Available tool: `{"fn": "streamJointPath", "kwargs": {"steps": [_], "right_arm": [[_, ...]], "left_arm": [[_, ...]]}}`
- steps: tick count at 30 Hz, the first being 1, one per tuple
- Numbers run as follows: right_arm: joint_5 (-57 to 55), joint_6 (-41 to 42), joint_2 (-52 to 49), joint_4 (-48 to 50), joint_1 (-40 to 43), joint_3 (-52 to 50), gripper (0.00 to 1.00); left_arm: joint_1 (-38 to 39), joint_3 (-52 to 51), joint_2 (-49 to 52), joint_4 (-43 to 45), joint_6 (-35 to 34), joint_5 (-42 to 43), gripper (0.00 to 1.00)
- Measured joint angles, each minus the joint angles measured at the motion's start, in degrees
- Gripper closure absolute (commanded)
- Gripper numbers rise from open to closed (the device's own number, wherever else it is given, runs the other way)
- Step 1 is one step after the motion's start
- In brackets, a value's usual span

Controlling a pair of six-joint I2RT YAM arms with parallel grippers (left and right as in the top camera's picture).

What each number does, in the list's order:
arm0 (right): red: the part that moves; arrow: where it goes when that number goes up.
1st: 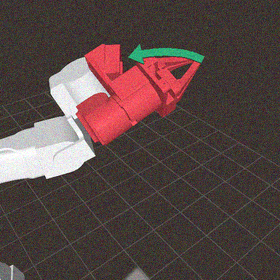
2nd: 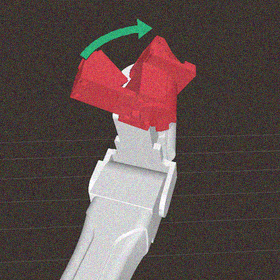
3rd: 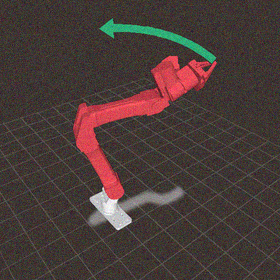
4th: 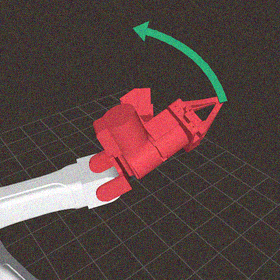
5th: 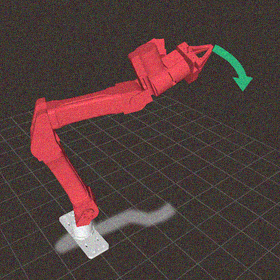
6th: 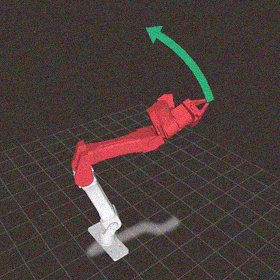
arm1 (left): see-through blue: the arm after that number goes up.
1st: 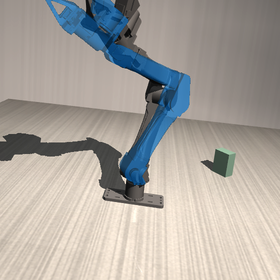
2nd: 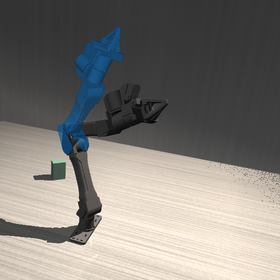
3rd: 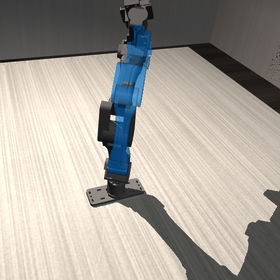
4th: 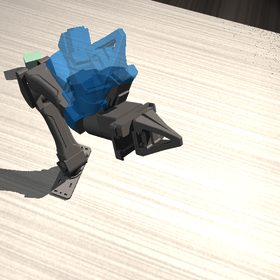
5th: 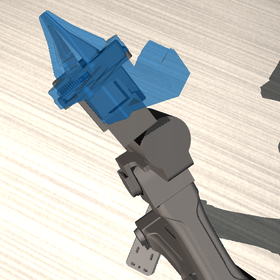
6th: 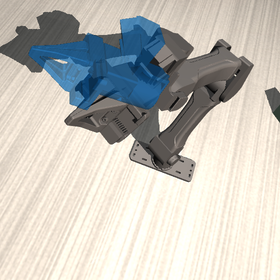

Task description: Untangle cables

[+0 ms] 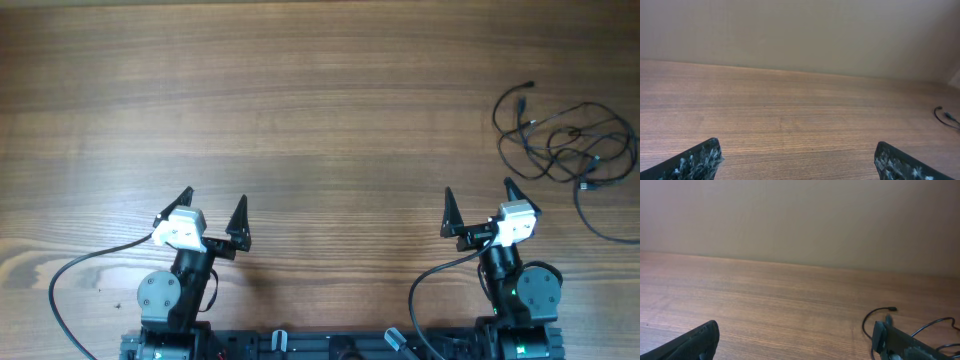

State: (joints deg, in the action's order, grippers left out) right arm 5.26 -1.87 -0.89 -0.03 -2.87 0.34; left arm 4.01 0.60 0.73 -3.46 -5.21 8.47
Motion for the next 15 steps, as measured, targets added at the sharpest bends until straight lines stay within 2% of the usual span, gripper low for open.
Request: {"fn": "streamJointPath", "kwargs": {"steps": [6,15], "right_arm": [[0.00,0.00,0.00,0.00,0.00,0.02,0.00],[0.00,0.02,0.00,0.00,0.00,0.00,0.00]], "left_arm": [[2.64,0.00,0.00,0.02,0.00,0.02,0.00],[2.62,0.00,0.00,0.02,0.00,0.02,0.00]]}}
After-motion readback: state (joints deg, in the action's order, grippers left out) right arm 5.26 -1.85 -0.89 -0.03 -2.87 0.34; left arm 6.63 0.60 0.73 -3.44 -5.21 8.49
